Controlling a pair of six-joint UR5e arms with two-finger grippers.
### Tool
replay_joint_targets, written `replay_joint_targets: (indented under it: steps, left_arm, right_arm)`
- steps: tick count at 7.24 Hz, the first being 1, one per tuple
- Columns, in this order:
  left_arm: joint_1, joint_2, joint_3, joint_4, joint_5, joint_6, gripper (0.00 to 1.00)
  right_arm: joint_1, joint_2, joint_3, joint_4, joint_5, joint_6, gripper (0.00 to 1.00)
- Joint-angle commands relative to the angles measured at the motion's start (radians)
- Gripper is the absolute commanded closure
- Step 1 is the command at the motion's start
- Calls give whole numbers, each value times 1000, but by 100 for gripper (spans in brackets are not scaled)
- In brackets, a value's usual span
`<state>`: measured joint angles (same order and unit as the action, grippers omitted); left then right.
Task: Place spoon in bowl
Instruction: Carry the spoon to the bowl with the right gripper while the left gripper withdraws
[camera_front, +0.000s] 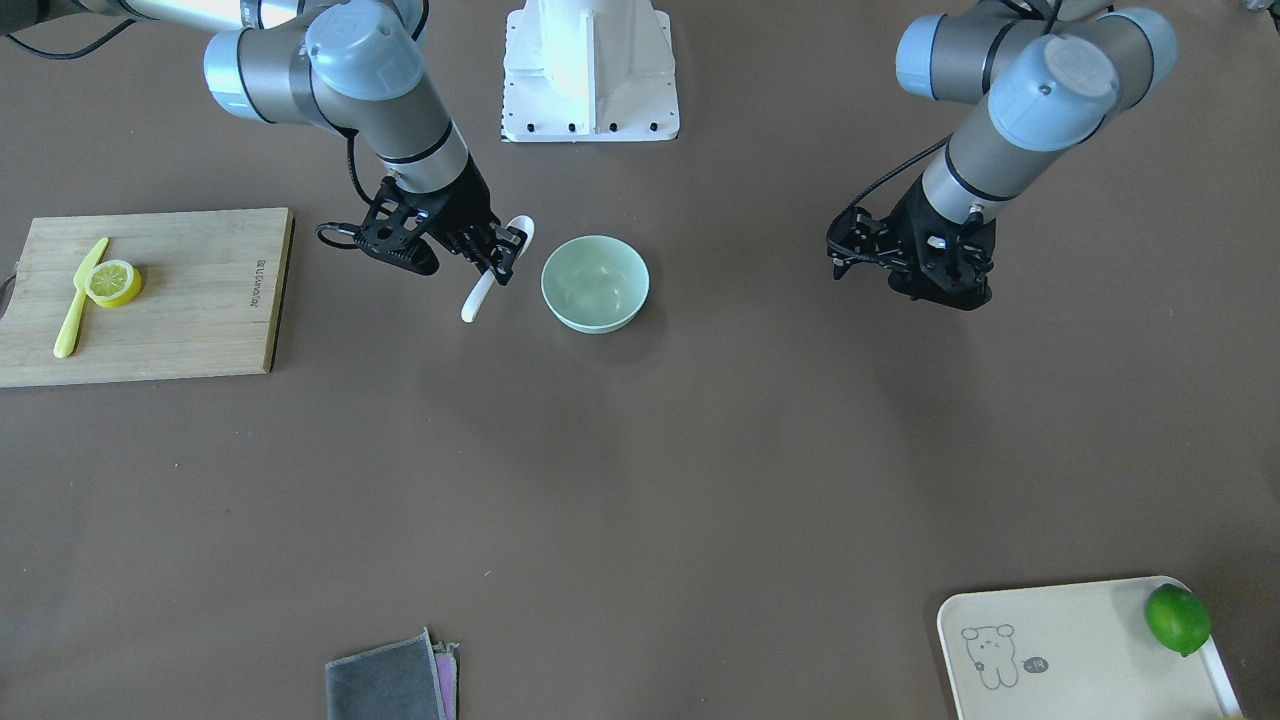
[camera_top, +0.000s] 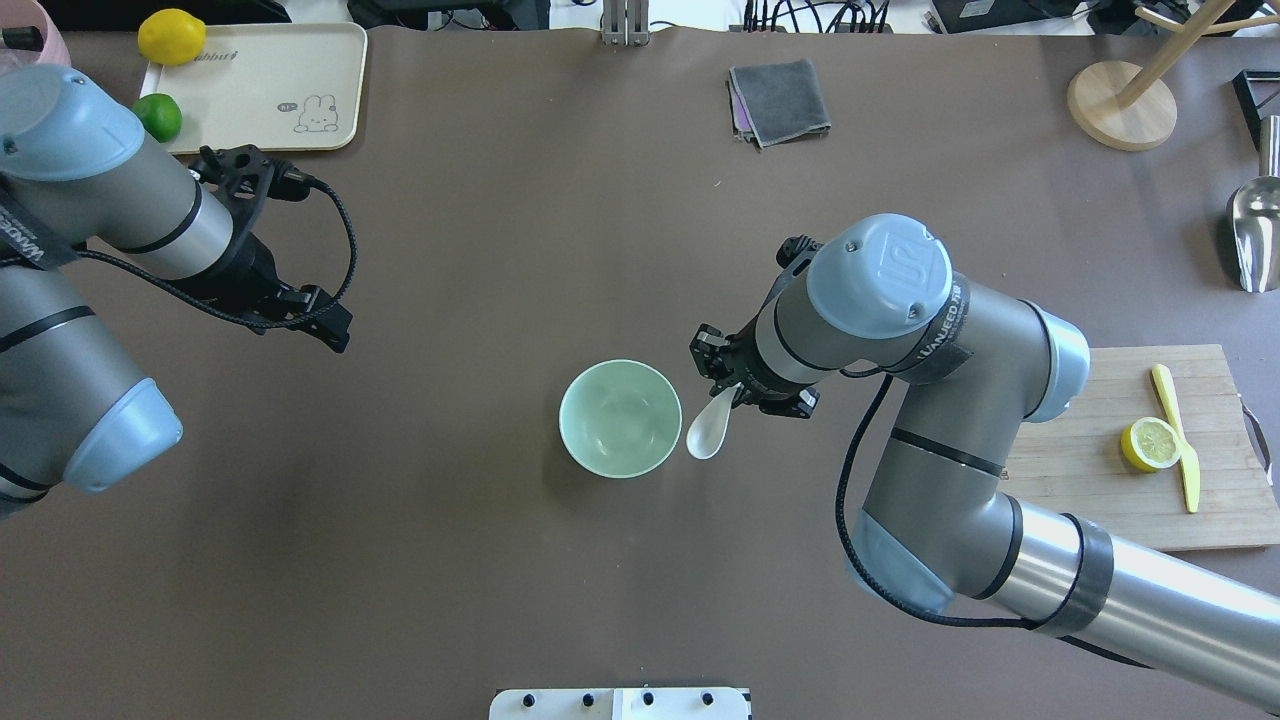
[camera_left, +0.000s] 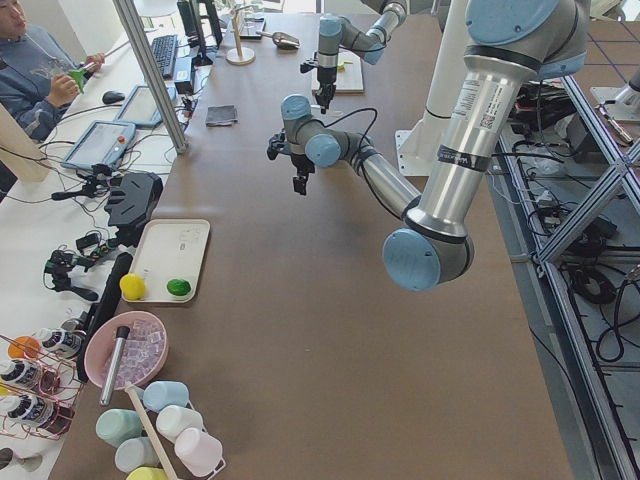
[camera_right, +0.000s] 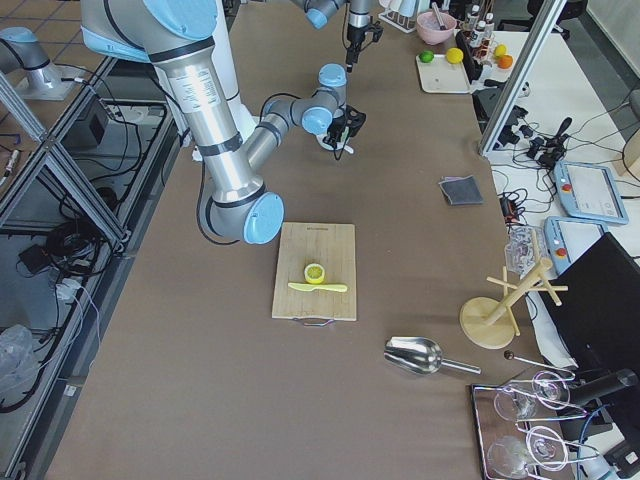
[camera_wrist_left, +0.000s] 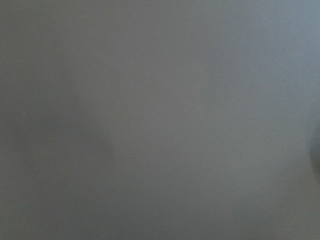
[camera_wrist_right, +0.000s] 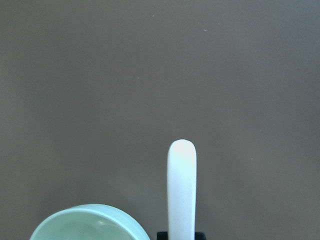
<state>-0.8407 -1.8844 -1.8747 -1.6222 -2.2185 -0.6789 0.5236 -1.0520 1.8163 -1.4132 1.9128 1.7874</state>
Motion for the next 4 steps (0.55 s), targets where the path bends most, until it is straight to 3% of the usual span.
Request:
replay_joint_targets:
  steps: [1,3,4]
  left_arm:
    - [-14,10,2,-1,-4,21,3]
    - [-14,11,-3,-2,-4,22,3]
    - [-12,11,-1,-2,-4,22,3]
  right_arm:
    - [-56,55,-20,-30,-99,113,100]
    - [-79,154,-128,-32,-145,153,100]
    - [-83,167,-135,-33,-174,170,98]
